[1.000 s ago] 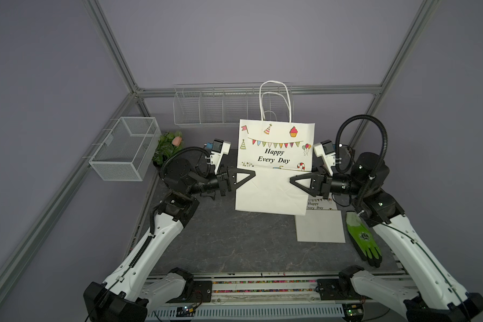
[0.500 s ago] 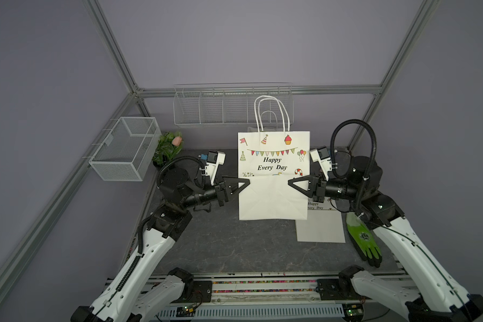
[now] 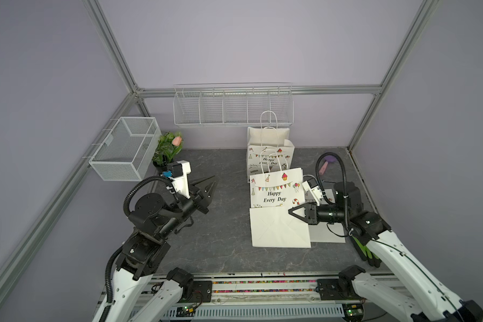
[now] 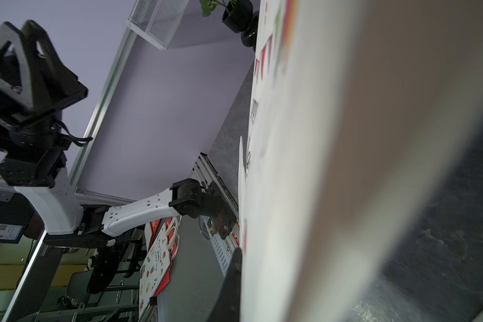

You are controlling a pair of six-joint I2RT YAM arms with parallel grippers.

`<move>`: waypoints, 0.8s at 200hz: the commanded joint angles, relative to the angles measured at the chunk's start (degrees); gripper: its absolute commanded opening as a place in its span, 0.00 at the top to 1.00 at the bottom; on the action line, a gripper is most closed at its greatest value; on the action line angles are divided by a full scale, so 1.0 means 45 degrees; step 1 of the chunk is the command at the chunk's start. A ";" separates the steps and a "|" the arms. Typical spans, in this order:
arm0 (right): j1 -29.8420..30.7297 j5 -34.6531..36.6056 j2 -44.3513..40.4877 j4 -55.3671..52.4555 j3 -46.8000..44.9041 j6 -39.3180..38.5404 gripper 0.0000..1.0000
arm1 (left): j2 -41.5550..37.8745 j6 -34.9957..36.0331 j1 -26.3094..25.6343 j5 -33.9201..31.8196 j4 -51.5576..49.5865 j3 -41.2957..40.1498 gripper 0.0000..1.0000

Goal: Put away the paper bag
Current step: Place the paper bag at the center of the board.

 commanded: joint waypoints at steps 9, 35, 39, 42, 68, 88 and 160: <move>0.0030 0.0952 0.0997 0.0495 -0.0624 -0.0003 0.93 | 0.0107 0.0342 -0.0001 -0.0684 -0.0487 -0.0223 0.79; 0.0031 0.1382 0.2291 0.0768 -0.1028 -0.0368 0.93 | -0.0058 0.0399 -0.0005 -0.0760 -0.0629 -0.0245 0.79; 0.0026 0.1457 0.2454 0.0928 -0.1110 -0.0360 0.93 | -0.0083 0.0401 -0.0001 -0.0779 -0.0639 -0.0250 0.79; 0.0028 0.1513 0.2585 0.1069 -0.1186 -0.0346 0.93 | -0.0105 0.0402 0.0006 -0.0781 -0.0639 -0.0263 0.79; 0.0009 0.2003 0.3739 0.2029 -0.1361 -0.0186 0.93 | -0.0225 0.0363 -0.0003 -0.0801 -0.0636 -0.0401 0.79; -0.0001 0.2742 0.4684 0.2373 -0.1259 -0.0200 0.93 | -0.0245 0.0322 0.0003 -0.0764 -0.0616 -0.0424 0.79; -0.0296 0.3754 0.7765 0.2215 -0.0112 -0.0515 0.93 | 0.0029 -0.0390 0.0009 -0.0537 0.0375 -0.1267 0.79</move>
